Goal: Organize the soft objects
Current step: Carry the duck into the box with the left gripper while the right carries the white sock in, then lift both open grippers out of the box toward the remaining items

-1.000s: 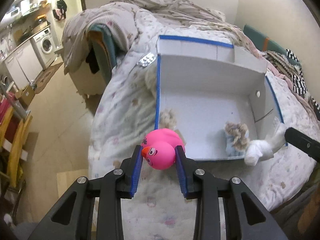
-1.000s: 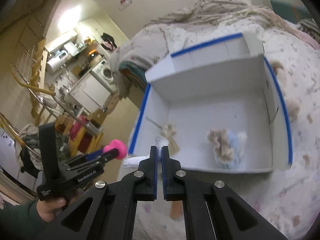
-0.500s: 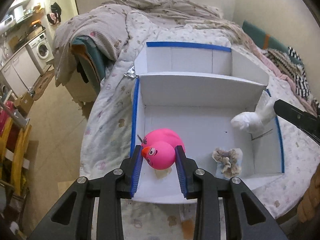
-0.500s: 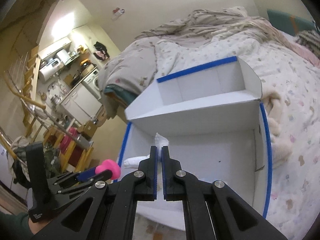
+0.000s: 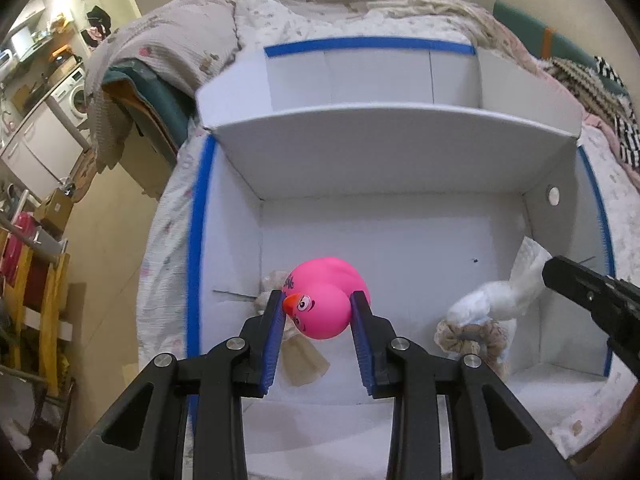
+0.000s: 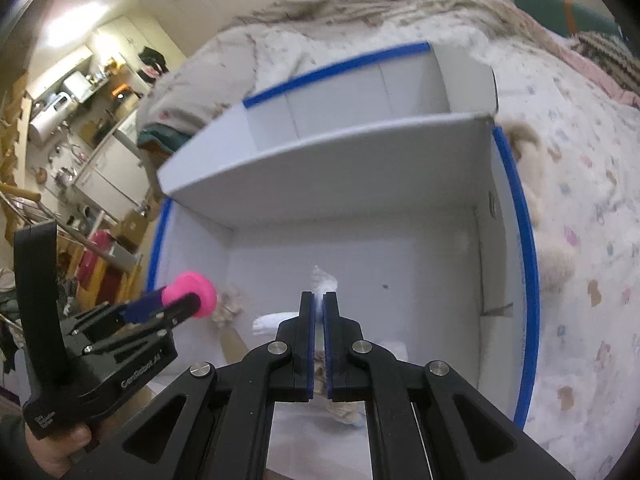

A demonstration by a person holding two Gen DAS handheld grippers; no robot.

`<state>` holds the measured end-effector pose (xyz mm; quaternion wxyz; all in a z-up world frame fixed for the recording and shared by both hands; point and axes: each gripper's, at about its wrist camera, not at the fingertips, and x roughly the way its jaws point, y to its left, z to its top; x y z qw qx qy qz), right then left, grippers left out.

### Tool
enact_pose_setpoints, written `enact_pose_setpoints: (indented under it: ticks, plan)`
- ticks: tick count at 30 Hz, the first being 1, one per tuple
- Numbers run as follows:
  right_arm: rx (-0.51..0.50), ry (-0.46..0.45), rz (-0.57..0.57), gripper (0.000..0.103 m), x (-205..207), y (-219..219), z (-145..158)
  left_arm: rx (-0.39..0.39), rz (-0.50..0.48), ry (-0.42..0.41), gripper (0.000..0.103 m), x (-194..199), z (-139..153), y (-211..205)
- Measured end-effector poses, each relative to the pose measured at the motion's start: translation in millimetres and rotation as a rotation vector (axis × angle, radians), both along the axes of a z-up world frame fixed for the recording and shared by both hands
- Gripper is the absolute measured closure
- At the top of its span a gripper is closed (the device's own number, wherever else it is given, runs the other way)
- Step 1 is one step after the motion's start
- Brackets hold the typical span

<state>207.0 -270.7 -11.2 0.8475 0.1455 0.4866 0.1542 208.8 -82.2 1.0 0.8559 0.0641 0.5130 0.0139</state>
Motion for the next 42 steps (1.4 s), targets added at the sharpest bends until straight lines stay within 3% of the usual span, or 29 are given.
enact_pose_setpoints:
  ticks: [8, 23, 26, 28, 35, 36, 38, 39, 40, 42]
  plan:
    - [-0.021, 0.018, -0.003, 0.097, 1.1, 0.8, -6.6, -0.022, 0.028, 0.045, 0.073, 18.0, -20.2, -6.1]
    - [-0.026, 0.058, -0.012, 0.097, 5.0, 1.1, -11.7, 0.013, 0.067, 0.066, 0.073, 29.5, -39.6, -7.2]
    - [-0.010, 0.065, -0.015, 0.097, 4.4, -0.3, -10.8, 0.000, 0.070, 0.088, 0.062, 31.0, -42.6, -5.4]
    - [-0.016, 0.063, -0.016, 0.097, 3.7, -0.3, -9.6, 0.001, 0.075, 0.086, 0.049, 29.9, -41.9, -4.4]
    - [-0.008, 0.072, -0.028, 0.094, 2.6, -4.3, -8.0, 0.020, 0.076, 0.054, 0.042, 22.0, -31.3, -4.4]
    - [-0.006, 0.071, -0.030, 0.088, 2.3, -4.2, -7.7, 0.016, 0.079, 0.047, 0.042, 20.6, -28.6, -3.4]
    - [0.006, 0.074, -0.035, 0.066, 1.4, -4.9, -7.8, 0.009, 0.084, 0.038, 0.042, 17.0, -24.3, -6.1]
    - [0.019, 0.075, -0.039, 0.040, 0.7, -5.8, -7.7, 0.007, 0.085, 0.033, 0.041, 15.6, -22.8, -4.4]
    - [0.036, 0.070, -0.046, 0.023, -0.5, -7.4, -6.9, 0.002, 0.086, 0.029, 0.041, 14.0, -20.7, -2.9]
    - [0.054, 0.067, -0.054, 0.022, -1.9, -9.8, -5.1, -0.008, 0.086, 0.022, 0.041, 10.3, -15.9, -0.7]
